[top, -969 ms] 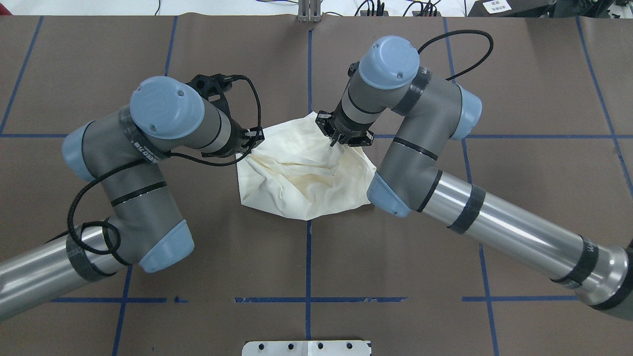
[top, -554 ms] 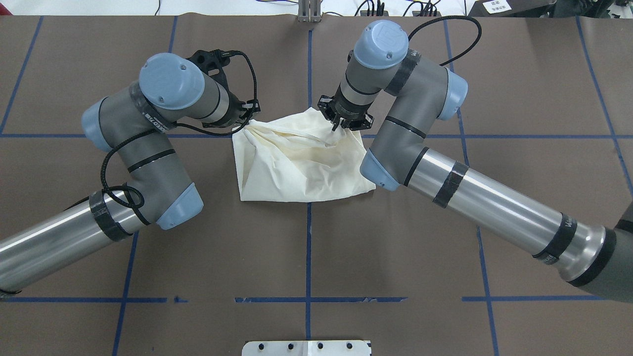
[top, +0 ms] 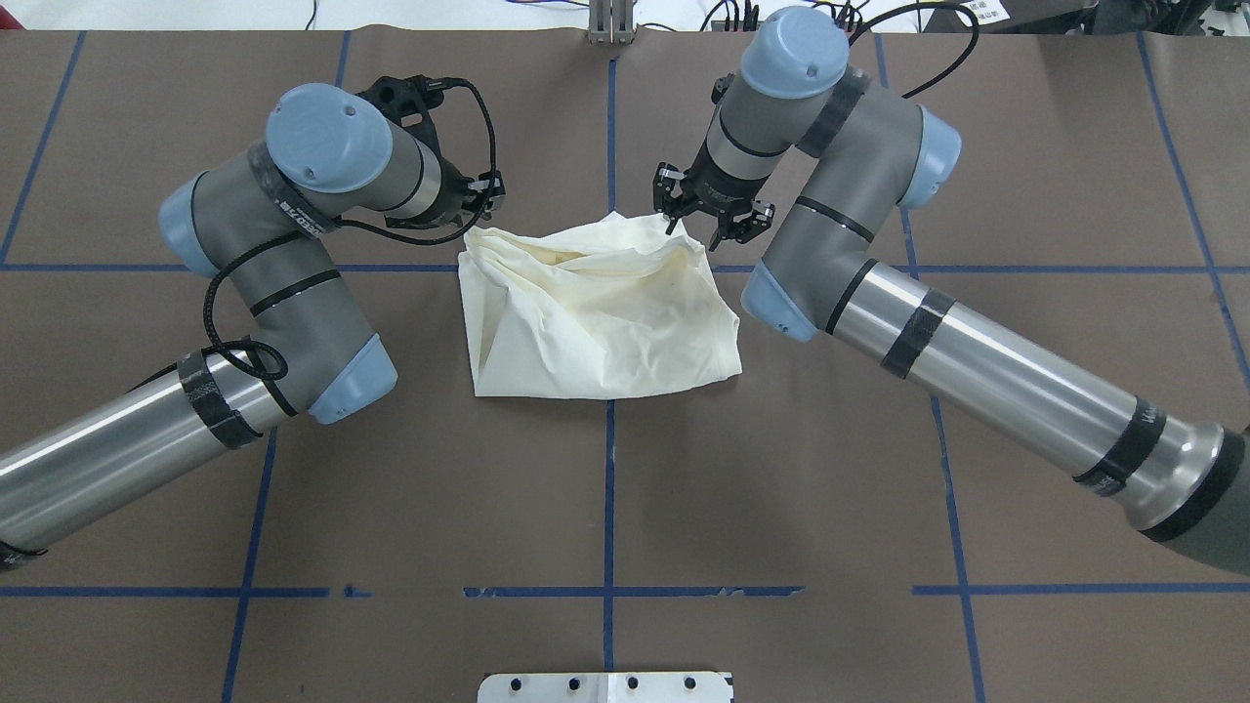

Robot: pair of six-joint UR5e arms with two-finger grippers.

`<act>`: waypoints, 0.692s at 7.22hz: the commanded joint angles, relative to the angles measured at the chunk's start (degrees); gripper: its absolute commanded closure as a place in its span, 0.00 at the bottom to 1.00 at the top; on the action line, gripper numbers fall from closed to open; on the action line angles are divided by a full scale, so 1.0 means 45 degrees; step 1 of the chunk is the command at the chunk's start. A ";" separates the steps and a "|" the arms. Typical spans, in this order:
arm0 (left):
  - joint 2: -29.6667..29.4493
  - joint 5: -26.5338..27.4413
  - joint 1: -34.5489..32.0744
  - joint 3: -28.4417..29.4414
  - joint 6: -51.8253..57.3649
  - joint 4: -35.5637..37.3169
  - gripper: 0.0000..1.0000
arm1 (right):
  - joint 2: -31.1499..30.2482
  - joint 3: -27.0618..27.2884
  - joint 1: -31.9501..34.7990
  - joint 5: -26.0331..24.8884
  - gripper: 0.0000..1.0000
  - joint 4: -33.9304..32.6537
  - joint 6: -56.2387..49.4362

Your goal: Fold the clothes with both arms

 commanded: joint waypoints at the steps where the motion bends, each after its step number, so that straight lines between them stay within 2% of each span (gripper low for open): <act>1: 0.0320 -0.1872 -0.0542 -0.0353 0.0422 0.0076 0.00 | -0.0744 0.1722 0.0038 0.0304 0.00 -0.0197 -0.0005; 2: 0.1367 -0.2312 -0.0797 -0.1768 0.0541 0.0134 0.00 | -0.1136 0.3125 -0.0329 0.0246 0.00 -0.1319 0.0034; 3: 0.1822 -0.2414 -0.0896 -0.2478 0.0600 0.0212 0.00 | -0.1218 0.4511 -0.1164 -0.0258 0.00 -0.3168 0.0035; 4: 0.1942 -0.2589 -0.0897 -0.2621 0.0678 0.0213 0.00 | -0.1161 0.5299 -0.2313 -0.1520 0.00 -0.4714 0.0035; 5: 0.2002 -0.2610 -0.0936 -0.2622 0.0678 0.0213 0.00 | -0.0812 0.5152 -0.3156 -0.2886 0.00 -0.5174 -0.0043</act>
